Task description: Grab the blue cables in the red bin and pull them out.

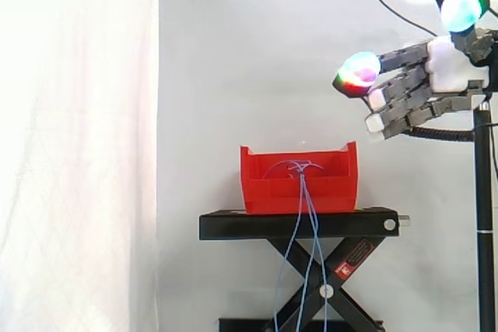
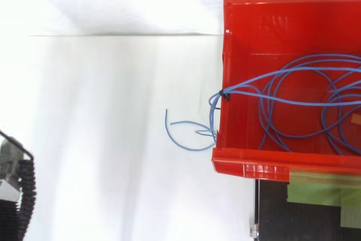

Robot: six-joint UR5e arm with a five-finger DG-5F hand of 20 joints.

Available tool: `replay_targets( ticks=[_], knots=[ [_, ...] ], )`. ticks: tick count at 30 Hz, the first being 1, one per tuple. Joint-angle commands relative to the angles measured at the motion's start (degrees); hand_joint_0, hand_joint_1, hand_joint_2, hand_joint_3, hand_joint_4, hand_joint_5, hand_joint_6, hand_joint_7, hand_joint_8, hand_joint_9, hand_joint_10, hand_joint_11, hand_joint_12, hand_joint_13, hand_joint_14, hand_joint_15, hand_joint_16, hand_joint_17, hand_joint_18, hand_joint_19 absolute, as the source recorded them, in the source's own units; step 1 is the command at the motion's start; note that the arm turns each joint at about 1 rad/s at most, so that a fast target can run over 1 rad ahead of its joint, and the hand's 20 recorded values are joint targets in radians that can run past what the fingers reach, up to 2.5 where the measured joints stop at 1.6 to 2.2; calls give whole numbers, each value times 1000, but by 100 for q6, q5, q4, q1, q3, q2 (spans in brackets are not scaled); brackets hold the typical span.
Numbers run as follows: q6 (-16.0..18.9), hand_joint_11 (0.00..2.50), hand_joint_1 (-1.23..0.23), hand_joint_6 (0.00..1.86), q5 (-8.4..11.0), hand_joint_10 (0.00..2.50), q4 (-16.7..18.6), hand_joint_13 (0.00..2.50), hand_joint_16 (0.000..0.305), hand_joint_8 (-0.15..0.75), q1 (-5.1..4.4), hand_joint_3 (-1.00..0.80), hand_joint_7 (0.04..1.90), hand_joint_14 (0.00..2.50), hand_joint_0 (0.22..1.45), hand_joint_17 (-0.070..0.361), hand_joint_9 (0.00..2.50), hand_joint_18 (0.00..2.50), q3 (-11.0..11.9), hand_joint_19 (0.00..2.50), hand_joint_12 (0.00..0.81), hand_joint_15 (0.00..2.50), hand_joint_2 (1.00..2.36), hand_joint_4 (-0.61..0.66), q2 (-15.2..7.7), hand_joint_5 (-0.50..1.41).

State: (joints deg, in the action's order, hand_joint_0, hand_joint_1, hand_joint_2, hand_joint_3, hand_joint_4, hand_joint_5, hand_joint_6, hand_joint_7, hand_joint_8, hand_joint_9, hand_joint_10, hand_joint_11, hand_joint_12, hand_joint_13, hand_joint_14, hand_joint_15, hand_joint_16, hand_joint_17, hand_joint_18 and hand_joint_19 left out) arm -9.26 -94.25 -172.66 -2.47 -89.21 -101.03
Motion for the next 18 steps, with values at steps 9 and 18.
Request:
replay_targets(
  ticks=[9,18],
  knots=[
    [-3877,269,-926,13,856,10,944,274,69,300,-324,-1000,667,3,696,155,576,369,0,341,428,82,1000,294,-294,755],
    [-5108,432,-1032,14,838,15,865,529,62,293,-324,-1000,649,9,721,139,696,582,0,453,404,233,1000,273,-285,752]
  ],
)
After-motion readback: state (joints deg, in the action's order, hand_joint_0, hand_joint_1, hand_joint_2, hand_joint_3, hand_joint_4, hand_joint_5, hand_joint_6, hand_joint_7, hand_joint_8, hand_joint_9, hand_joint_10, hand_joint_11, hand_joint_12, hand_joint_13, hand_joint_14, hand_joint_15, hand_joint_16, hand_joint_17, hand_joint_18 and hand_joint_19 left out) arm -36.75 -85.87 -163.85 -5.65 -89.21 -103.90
